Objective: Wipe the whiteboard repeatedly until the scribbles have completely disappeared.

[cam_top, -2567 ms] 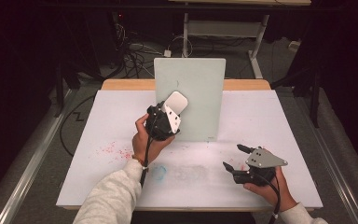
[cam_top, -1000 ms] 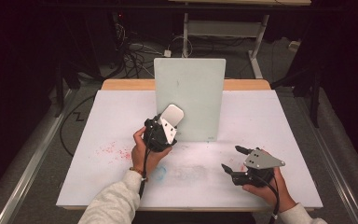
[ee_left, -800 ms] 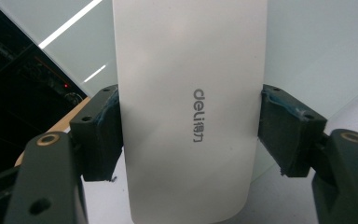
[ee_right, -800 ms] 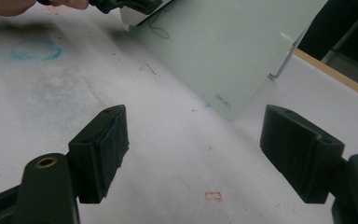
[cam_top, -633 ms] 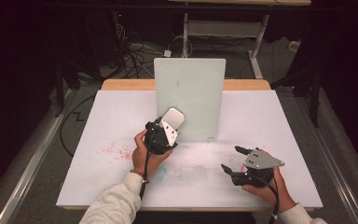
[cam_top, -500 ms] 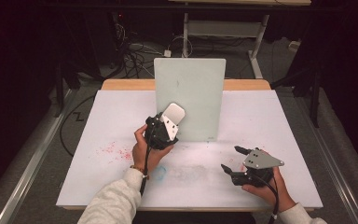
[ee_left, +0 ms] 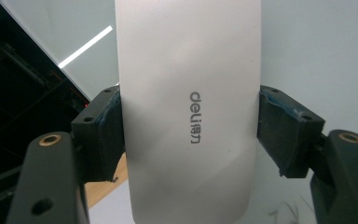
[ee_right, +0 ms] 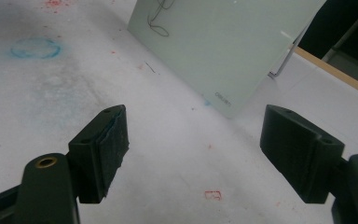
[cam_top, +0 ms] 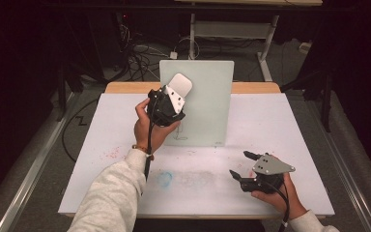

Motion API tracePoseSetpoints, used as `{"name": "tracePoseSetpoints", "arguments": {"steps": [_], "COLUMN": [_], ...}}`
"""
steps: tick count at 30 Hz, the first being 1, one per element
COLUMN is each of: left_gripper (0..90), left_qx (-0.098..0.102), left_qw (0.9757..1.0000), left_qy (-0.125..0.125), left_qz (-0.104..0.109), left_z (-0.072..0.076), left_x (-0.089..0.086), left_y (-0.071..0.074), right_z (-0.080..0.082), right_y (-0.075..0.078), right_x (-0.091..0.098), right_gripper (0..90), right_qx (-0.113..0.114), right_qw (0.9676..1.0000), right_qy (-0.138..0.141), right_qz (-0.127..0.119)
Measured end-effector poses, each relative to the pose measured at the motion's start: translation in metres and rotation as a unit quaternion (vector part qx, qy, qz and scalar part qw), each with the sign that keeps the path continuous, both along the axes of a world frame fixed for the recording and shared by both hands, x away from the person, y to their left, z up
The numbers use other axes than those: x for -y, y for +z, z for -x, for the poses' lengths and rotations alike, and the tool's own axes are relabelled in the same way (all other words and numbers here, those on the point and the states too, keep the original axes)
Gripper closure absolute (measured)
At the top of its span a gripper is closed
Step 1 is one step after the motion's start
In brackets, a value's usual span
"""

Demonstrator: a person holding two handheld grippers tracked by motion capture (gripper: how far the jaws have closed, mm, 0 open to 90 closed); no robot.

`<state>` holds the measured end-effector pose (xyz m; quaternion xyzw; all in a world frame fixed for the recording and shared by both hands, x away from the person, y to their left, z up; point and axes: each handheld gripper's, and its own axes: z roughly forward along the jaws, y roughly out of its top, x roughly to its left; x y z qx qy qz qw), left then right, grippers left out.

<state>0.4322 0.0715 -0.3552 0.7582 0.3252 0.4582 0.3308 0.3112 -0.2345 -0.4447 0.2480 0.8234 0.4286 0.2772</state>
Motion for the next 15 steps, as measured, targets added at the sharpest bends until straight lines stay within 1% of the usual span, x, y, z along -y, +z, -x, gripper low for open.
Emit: {"name": "tracePoseSetpoints", "arguments": {"steps": [3,5,7,8,9,10,11,12,13,15], "left_gripper": [28.9,29.0,29.0,29.0,29.0,29.0,29.0,29.0,29.0,29.0], "left_qx": [0.003,0.006,0.006,0.006,0.005,0.006,0.006,0.006,0.006,0.007], "left_qw": [1.0000,1.0000,1.0000,1.0000,1.0000,0.9999,0.9999,0.9999,0.9999,0.9997], "left_qy": [0.003,0.005,0.003,0.003,0.002,0.001,0.001,-0.002,-0.002,-0.007], "left_qz": [-0.003,0.000,-0.007,-0.007,-0.004,-0.009,-0.009,-0.010,-0.010,-0.022], "left_z": [-0.002,-0.001,0.001,0.001,0.002,0.005,0.005,0.009,0.009,0.013], "left_x": [0.002,0.003,0.005,0.005,0.005,0.007,0.007,0.008,0.008,0.010], "left_y": [0.004,0.002,-0.005,-0.005,-0.007,-0.015,-0.015,-0.026,-0.026,-0.038], "right_z": [0.001,0.000,0.000,0.000,0.000,0.001,0.001,0.001,0.001,0.001], "right_y": [0.000,0.001,0.000,0.000,0.000,0.000,0.000,0.000,0.000,0.000], "right_x": [0.000,0.001,0.000,0.000,0.000,0.000,0.000,0.000,0.000,0.000], "right_gripper": [23.9,23.9,23.9,23.9,23.9,23.9,23.9,23.9,23.9,23.9], "right_qx": [0.001,0.001,0.002,0.002,0.002,0.001,0.001,0.001,0.001,0.000], "right_qw": [1.0000,1.0000,1.0000,1.0000,1.0000,1.0000,1.0000,1.0000,1.0000,1.0000], "right_qy": [0.000,-0.001,0.000,0.000,0.000,0.000,0.000,0.000,0.000,0.000], "right_qz": [0.000,-0.002,-0.001,0.000,0.000,0.000,0.001,0.001,0.001,0.002]}}
